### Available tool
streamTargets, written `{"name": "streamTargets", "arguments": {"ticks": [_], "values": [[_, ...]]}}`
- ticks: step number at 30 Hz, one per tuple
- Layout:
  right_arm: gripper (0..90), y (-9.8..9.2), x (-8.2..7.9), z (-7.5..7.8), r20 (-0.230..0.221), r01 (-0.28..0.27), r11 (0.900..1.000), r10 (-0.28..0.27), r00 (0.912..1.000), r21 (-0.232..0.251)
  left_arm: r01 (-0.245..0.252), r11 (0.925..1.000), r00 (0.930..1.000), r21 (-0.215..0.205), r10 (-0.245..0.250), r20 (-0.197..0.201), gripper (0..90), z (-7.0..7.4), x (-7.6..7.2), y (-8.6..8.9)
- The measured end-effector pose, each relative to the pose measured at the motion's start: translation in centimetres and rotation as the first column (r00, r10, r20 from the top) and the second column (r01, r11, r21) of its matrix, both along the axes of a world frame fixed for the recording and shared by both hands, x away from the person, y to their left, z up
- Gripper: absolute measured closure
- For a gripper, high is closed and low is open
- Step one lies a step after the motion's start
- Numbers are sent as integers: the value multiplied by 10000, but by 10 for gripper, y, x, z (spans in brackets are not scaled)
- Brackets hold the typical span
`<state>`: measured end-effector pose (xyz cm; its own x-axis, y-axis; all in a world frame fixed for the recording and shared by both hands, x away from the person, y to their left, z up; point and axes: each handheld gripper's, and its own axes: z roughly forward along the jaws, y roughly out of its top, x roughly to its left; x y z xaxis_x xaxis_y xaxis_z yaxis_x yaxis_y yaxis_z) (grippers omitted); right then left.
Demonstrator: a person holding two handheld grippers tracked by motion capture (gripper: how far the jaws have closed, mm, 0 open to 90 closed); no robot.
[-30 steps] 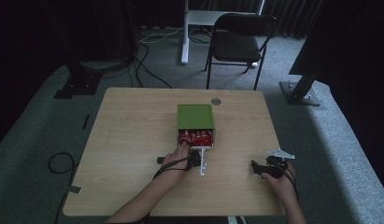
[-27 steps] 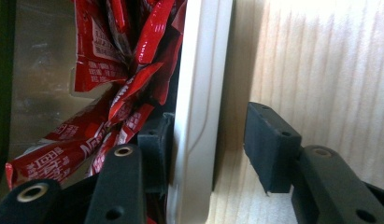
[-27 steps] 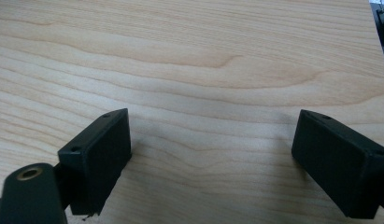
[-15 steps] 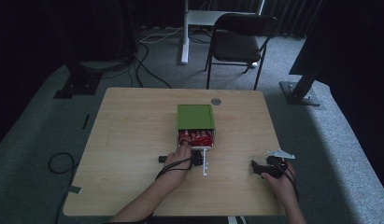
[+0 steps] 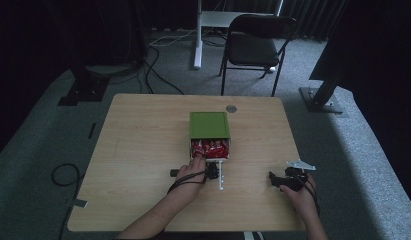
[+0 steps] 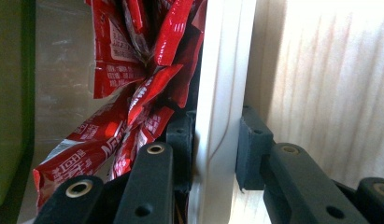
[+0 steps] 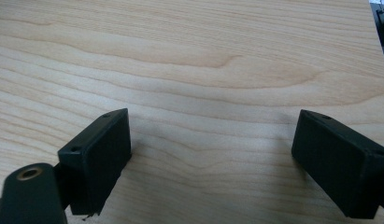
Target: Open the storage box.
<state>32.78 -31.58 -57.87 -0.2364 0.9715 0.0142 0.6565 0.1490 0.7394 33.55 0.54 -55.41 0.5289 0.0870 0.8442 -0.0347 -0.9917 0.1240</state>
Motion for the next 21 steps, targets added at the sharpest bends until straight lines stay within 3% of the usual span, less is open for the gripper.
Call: {"name": "streamTargets", "arguments": {"ticks": [21], "values": [[114,0,0,0,-2,3,10000,-3,10000,3,214,9997,9987,122,-208,-464,726,1,-51,1]]}}
